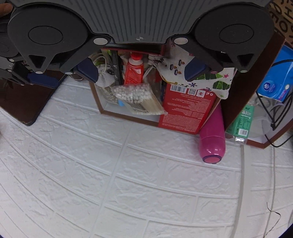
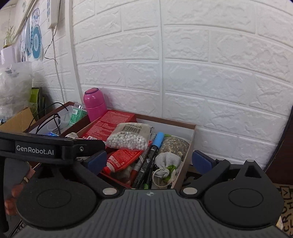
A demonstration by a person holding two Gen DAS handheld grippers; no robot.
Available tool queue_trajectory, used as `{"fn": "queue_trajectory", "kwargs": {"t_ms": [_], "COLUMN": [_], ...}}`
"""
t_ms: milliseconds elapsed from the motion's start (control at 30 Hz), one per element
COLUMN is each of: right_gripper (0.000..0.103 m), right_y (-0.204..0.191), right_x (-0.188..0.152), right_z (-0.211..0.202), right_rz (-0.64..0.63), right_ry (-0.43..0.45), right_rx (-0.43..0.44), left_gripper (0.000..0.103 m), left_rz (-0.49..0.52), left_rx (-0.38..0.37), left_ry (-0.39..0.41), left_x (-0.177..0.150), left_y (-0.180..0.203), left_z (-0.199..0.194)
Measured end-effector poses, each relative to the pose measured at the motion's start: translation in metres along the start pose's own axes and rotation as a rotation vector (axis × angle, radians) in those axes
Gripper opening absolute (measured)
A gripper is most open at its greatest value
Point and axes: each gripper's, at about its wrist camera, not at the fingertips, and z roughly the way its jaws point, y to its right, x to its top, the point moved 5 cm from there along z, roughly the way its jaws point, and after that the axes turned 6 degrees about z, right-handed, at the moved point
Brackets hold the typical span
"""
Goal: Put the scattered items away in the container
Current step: 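Carry the swab bag over the cardboard box and open the left gripper, then withdraw both grippers from the box back over the table items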
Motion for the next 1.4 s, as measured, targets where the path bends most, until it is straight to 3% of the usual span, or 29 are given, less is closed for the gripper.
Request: {"fn": "queue_trajectory", "kwargs": {"t_ms": [233, 533, 833, 1033, 1200, 1300, 1400], "right_gripper": [0.101, 0.101, 0.103, 0.103, 0.102, 0.102, 0.102], "right_y": [-0.009, -0.002, 0.008, 0.035, 0.063, 0.076, 0.086], "right_x": [-0.009, -0.046, -0.085, -0.153, -0.210, -0.229, -0.234], "right_z": [-0.059, -0.121, -0.192, -0.225, -0.220, -0.210, -0.204], "right_rz": [-0.043, -0.034, -0.051, 0.009, 0.099, 0.126, 0.123], "right_ry": [0.021, 0.030, 0.076, 0.082, 0.005, -0.041, -0.048], "right_rx": [0.012, -0.008, -0.053, -0.093, -0.168, -0.215, -0.231], "left_gripper": [0.103, 0.103, 0.103, 0.103, 0.103, 0.103, 0.103], "left_rz": [0.001, 0.074, 0.117, 0.151, 0.069, 0.025, 0.052], "left_rx": [0.013, 0.015, -0.087, -0.165, -0.205, -0.202, -0.189], "left_ry": [0.004, 0.022, 0.058, -0.025, -0.131, -0.171, -0.174], "left_x": [-0.018, -0.055, -0.103, -0.171, -0.228, -0.241, -0.231], "left_y": [0.026, 0.073, 0.121, 0.151, 0.158, 0.159, 0.163], "left_z": [-0.046, -0.090, -0.129, -0.119, -0.091, -0.074, -0.057]}}
